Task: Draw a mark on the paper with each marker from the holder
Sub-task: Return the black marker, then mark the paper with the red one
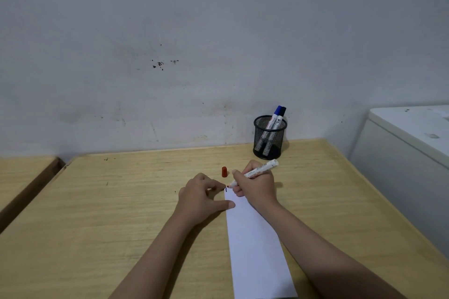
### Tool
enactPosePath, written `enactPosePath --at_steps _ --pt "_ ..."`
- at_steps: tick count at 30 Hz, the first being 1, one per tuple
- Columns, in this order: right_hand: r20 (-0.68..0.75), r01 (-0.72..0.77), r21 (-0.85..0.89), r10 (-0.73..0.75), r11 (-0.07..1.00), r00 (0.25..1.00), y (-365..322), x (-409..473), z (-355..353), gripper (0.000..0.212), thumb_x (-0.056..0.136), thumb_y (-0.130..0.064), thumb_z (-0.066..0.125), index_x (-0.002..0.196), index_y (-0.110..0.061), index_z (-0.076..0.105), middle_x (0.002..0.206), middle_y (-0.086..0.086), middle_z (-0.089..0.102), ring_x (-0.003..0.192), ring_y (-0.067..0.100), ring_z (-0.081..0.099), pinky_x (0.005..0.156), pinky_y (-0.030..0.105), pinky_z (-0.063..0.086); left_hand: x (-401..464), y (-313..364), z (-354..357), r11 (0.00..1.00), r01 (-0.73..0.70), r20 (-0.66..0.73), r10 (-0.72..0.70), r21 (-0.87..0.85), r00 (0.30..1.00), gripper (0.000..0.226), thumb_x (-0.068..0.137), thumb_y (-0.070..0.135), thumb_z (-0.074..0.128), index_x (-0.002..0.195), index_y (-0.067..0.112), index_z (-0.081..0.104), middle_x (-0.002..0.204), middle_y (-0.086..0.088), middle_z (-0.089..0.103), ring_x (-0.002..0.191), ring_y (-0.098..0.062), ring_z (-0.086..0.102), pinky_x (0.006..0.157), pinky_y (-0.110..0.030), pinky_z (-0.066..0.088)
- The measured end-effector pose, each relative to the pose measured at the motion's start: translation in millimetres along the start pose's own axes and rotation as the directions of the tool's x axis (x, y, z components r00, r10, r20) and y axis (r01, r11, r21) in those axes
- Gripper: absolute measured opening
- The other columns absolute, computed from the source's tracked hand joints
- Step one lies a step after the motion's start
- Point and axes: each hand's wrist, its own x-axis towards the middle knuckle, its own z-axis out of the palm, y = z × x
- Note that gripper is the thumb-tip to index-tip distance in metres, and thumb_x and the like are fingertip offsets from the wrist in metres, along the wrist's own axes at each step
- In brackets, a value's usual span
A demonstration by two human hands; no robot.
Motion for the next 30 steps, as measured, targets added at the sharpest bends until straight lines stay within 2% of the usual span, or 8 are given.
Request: enactPosePath --at_steps 6,12,18,21,23,26,30 --pt "0.018 0.003 -0.012 -0.002 1.000 1.000 3.2 2.2 0.7 0.027 0.078 -0.014 0.071 0.064 -0.009 0.049 0.064 0.021 0.070 0.057 0.032 0.070 0.055 0.043 0.059 -0.8 0.4 0.1 0.999 -0.013 0.003 0.013 0.040 1.000 0.053 0.057 0.059 0.076 0.104 0.036 0.069 0.095 0.012 0.052 0.091 -0.007 0.051 0.086 -0.036 0.039" --pt "0.031 -0.017 -0.070 0.020 0.997 0.999 3.7 3.5 1.7 0.026 0.078 -0.016 0.071 0.064 -0.010 0.050 0.062 0.015 0.071 0.055 0.025 0.070 0.056 0.043 0.060 1.4 0.2 -2.7 0.983 -0.062 0.037 0.056 0.174 0.998 0.056 0.060 0.066 0.069 0.107 0.037 0.066 0.099 0.011 0.053 0.093 -0.010 0.050 0.083 -0.036 0.043" --pt "0.036 -0.064 -0.099 0.068 0.993 0.997 -2.2 5.1 2.3 0.023 0.077 -0.012 0.069 0.068 -0.006 0.050 0.058 0.014 0.068 0.048 0.017 0.066 0.053 0.036 0.059 2.4 1.6 -3.5 0.969 -0.085 0.053 0.075 0.232 0.996 0.058 0.062 0.067 0.066 0.109 0.034 0.066 0.099 0.010 0.053 0.094 -0.011 0.050 0.081 -0.037 0.047" --pt "0.041 -0.087 -0.117 0.093 0.989 0.995 -2.4 6.3 2.1 0.023 0.076 -0.011 0.069 0.066 -0.007 0.048 0.058 0.016 0.066 0.043 0.018 0.062 0.046 0.029 0.052 2.4 3.1 -3.6 0.960 -0.098 0.063 0.085 0.261 0.994 0.059 0.063 0.067 0.065 0.111 0.033 0.065 0.099 0.009 0.053 0.093 -0.012 0.051 0.077 -0.034 0.048" --pt "0.044 -0.091 -0.103 0.096 0.991 0.994 -1.7 6.4 1.7 0.024 0.075 -0.009 0.068 0.065 -0.007 0.047 0.057 0.018 0.064 0.041 0.018 0.060 0.044 0.027 0.049 2.5 3.9 -3.6 0.958 -0.102 0.063 0.089 0.267 0.994 0.058 0.064 0.066 0.065 0.112 0.033 0.065 0.099 0.008 0.054 0.093 -0.012 0.051 0.075 -0.032 0.047" --pt "0.028 -0.085 -0.084 0.087 0.993 0.996 -0.8 5.0 0.4 0.021 0.075 -0.009 0.067 0.066 -0.007 0.049 0.053 0.012 0.065 0.042 0.018 0.062 0.046 0.031 0.053 2.4 2.9 -3.6 0.959 -0.108 0.058 0.096 0.262 0.994 0.059 0.063 0.067 0.065 0.111 0.033 0.066 0.099 0.009 0.054 0.093 -0.012 0.052 0.074 -0.032 0.046" --pt "-0.029 -0.097 0.083 0.100 0.992 0.995 0.1 5.9 -3.1 0.021 0.076 -0.008 0.067 0.065 -0.008 0.049 0.050 0.006 0.067 0.046 0.020 0.064 0.050 0.033 0.054 2.7 3.3 -3.6 0.958 -0.103 0.057 0.091 0.269 0.994 0.057 0.063 0.066 0.066 0.109 0.034 0.066 0.100 0.009 0.055 0.094 -0.012 0.052 0.075 -0.032 0.046"
